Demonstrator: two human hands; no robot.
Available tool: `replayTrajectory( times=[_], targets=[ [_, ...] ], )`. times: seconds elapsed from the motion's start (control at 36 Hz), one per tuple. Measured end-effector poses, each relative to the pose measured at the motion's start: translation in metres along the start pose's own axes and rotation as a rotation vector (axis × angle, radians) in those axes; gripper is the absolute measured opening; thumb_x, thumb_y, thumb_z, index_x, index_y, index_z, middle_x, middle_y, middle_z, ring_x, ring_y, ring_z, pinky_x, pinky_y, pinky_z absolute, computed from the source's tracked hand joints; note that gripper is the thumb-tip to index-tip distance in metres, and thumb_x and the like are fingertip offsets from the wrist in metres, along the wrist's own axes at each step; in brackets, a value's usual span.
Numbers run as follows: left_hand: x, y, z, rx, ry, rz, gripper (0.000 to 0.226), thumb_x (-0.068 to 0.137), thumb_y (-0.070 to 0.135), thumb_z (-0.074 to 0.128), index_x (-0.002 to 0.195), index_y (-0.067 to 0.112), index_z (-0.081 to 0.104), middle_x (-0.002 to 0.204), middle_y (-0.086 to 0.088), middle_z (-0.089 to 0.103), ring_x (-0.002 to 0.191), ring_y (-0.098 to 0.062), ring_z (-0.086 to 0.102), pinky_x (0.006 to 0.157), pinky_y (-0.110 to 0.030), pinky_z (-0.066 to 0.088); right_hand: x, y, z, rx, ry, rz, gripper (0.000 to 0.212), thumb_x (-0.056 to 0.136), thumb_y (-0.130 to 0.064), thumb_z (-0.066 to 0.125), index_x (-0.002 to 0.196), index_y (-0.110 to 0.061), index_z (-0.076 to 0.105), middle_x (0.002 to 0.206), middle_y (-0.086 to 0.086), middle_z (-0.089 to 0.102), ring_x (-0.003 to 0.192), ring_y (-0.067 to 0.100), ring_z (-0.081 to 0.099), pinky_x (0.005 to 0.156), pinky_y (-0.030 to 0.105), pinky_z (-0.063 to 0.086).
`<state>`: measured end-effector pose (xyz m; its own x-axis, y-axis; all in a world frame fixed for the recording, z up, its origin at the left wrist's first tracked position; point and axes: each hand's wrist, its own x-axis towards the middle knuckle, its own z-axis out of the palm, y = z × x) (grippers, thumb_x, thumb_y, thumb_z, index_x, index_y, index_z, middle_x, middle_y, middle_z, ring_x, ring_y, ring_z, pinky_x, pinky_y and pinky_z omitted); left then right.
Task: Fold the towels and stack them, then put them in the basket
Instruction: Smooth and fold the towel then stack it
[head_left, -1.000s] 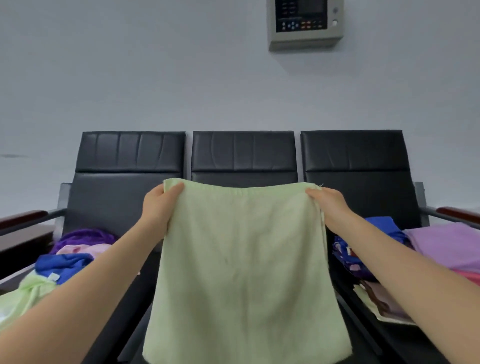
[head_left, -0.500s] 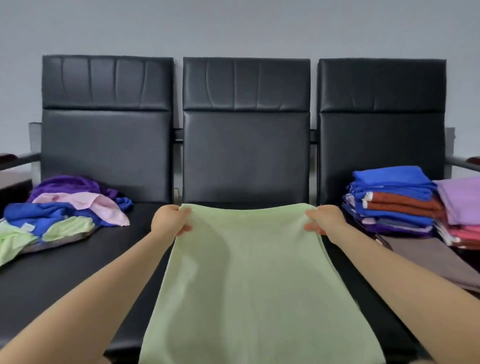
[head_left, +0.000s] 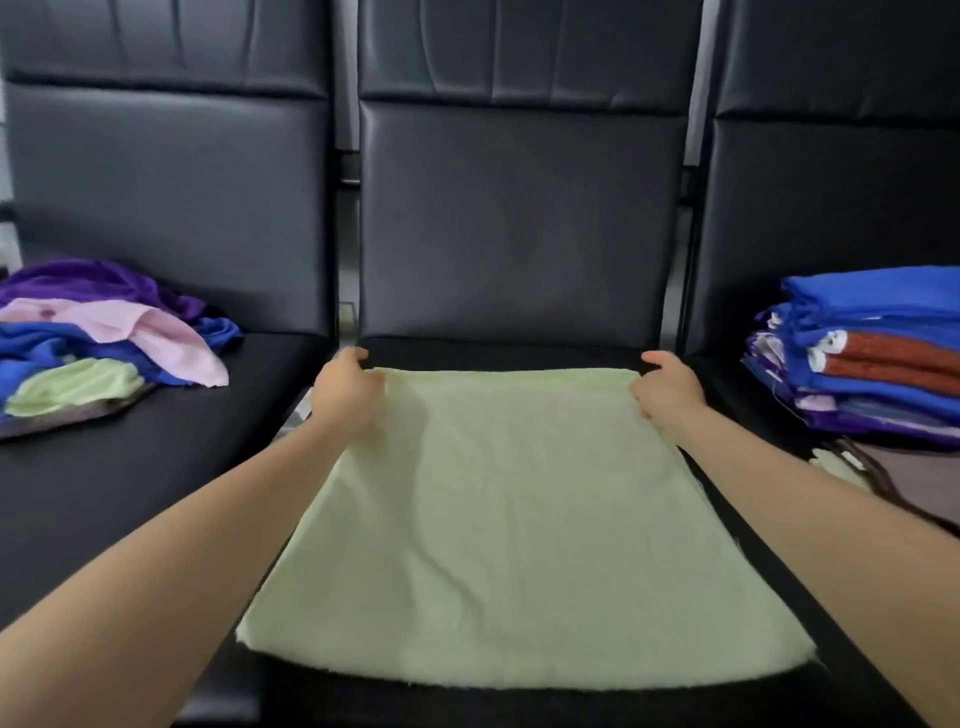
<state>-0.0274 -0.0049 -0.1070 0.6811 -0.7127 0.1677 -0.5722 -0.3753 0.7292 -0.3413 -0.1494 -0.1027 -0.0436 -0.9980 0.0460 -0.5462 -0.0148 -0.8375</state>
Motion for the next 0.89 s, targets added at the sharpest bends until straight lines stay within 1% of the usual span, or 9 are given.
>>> replayTrajectory(
  times=[0.06,0.17,0.31,0.39,0.47,0.58,0.67,0.78,0.89],
  targets=[
    [-0.001,-0.001,0.001,0.07,-0.024,0.032,0.054,0.091,0.022,0.057,0.142,0.017,0.041,0.131,-0.012,0.049,0.119,-0.032,0.048,0.09,-0.039,0.043,-0.003,0.002,-0.001,-0.093,-0.007,-0.086,0.059,0.086,-0.008,0.052,0.143,-0.023,0.043,0.137,0.009,0.048,0.109,0.027,0.057,0.073,0.028,0.042],
    [-0.012,0.003,-0.001,0.23,-0.03,0.129,0.051,0.093,0.027,0.055,0.142,0.019,0.042,0.137,-0.014,0.042,0.13,-0.033,0.032,0.095,-0.042,0.04,-0.016,0.006,-0.006,-0.262,-0.038,-0.187,0.057,0.09,-0.013,0.052,0.146,-0.022,0.04,0.144,0.009,0.039,0.124,0.028,0.046,0.077,0.026,0.035],
    [-0.043,0.016,-0.015,0.183,-0.081,0.178,0.035,0.094,0.027,0.053,0.128,0.02,0.056,0.132,-0.011,0.049,0.124,-0.029,0.042,0.094,-0.039,0.045,-0.042,-0.001,-0.018,-0.332,-0.108,-0.226,0.042,0.09,-0.016,0.053,0.133,-0.018,0.054,0.133,0.007,0.052,0.107,0.024,0.054,0.074,0.027,0.038],
    [-0.07,0.031,-0.026,0.13,-0.134,0.175,0.028,0.094,0.025,0.05,0.119,0.019,0.062,0.119,-0.002,0.06,0.103,-0.024,0.058,0.084,-0.033,0.05,-0.071,-0.012,-0.023,-0.331,-0.155,-0.262,0.028,0.091,-0.017,0.053,0.116,-0.012,0.064,0.121,0.006,0.062,0.098,0.025,0.058,0.075,0.03,0.046],
    [-0.096,0.042,-0.033,0.072,-0.191,0.201,0.025,0.093,0.025,0.05,0.111,0.021,0.066,0.104,0.002,0.064,0.083,-0.019,0.059,0.07,-0.027,0.048,-0.104,-0.025,-0.025,-0.284,-0.212,-0.332,0.027,0.092,-0.017,0.051,0.102,0.003,0.067,0.108,0.018,0.066,0.103,0.035,0.061,0.088,0.045,0.051],
    [-0.138,0.043,-0.044,0.099,-0.238,0.29,0.017,0.092,0.029,0.052,0.099,0.023,0.066,0.081,0.001,0.063,0.065,-0.015,0.054,0.057,-0.026,0.042,-0.149,-0.028,-0.026,-0.262,-0.312,-0.43,0.018,0.093,-0.022,0.055,0.104,-0.016,0.069,0.106,-0.005,0.064,0.099,0.013,0.059,0.086,0.03,0.048],
    [-0.167,0.032,-0.052,0.162,-0.312,0.376,0.015,0.092,0.036,0.055,0.094,0.023,0.062,0.071,0.004,0.052,0.06,-0.013,0.049,0.055,-0.027,0.039,-0.178,-0.019,-0.025,-0.337,-0.366,-0.524,0.021,0.094,-0.026,0.055,0.114,-0.024,0.061,0.107,-0.007,0.054,0.091,0.01,0.054,0.081,0.024,0.041],
    [-0.191,0.026,-0.067,0.2,-0.383,0.515,0.015,0.091,0.04,0.057,0.09,0.026,0.061,0.075,0.006,0.052,0.066,-0.01,0.048,0.063,-0.028,0.041,-0.21,-0.009,-0.032,-0.443,-0.516,-0.59,0.024,0.093,-0.034,0.057,0.117,-0.03,0.056,0.108,-0.011,0.05,0.092,0.009,0.052,0.084,0.024,0.042],
    [-0.2,0.016,-0.073,0.224,-0.491,0.623,0.006,0.092,0.037,0.057,0.089,0.032,0.058,0.084,0.011,0.052,0.073,-0.006,0.05,0.07,-0.021,0.041,-0.23,-0.006,-0.043,-0.466,-0.617,-0.682,0.016,0.087,-0.04,0.064,0.1,-0.035,0.056,0.099,-0.014,0.052,0.089,0.009,0.054,0.087,0.028,0.047]
  ],
)
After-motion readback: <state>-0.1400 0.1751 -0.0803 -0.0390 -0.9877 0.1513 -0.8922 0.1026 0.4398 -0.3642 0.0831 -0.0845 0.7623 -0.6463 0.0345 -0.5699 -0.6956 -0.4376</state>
